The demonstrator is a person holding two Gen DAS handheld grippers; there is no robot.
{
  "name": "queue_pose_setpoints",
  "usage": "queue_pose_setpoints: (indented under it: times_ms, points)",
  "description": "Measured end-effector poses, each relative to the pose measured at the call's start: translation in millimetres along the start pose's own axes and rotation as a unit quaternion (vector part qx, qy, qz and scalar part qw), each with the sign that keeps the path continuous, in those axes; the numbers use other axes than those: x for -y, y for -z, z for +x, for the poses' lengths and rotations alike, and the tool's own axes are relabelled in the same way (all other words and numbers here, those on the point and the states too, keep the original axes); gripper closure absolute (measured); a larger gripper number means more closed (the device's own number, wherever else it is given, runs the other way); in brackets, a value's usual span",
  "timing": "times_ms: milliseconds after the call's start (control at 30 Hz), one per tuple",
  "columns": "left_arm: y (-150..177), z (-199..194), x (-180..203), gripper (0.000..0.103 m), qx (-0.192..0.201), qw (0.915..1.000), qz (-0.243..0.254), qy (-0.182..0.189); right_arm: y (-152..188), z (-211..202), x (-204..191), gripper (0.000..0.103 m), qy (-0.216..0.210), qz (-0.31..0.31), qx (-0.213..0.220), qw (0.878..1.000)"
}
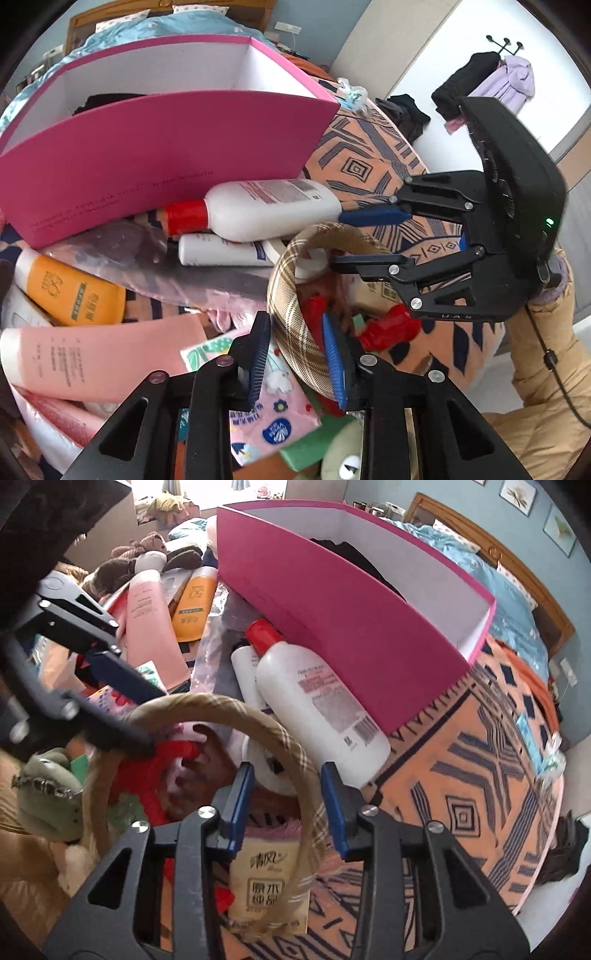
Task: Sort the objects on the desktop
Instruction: 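Grasp the plaid headband rim with the right gripper and lift it, then carry the plaid headband with the right gripper over the pink box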
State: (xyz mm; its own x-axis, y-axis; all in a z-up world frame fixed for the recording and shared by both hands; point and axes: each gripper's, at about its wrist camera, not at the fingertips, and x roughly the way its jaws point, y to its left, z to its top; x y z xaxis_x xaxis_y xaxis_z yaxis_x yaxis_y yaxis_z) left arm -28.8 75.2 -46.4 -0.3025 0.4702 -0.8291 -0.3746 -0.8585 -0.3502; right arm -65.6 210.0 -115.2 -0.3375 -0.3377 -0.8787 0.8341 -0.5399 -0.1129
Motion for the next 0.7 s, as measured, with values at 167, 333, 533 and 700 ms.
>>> queue_pose_setpoints:
  times_ms: [167, 333, 533, 700]
  points:
    - [-3, 3, -2, 0.075, 0.000, 0.9999, 0.007, -0.013, 4, 7, 16, 0.073, -0.023, 0.050, -0.010, 0.998]
    - [-5, -8, -2, 0.068, 0.013, 0.9999, 0.007, -0.002, 7, 1, 20, 0.088, -0.012, 0.067, 0.002, 0.998]
    - [-6, -31, -8, 0.041, 0.043, 0.9987, -0.010, 0.025, 10, -33, 32, 0.090, -0.006, 0.125, 0.071, 0.990]
    - [-9, -46, -12, 0.044, 0.073, 0.9972, -0.015, 0.008, 1, -59, 40, 0.090, 0.006, 0.163, 0.126, 0.979]
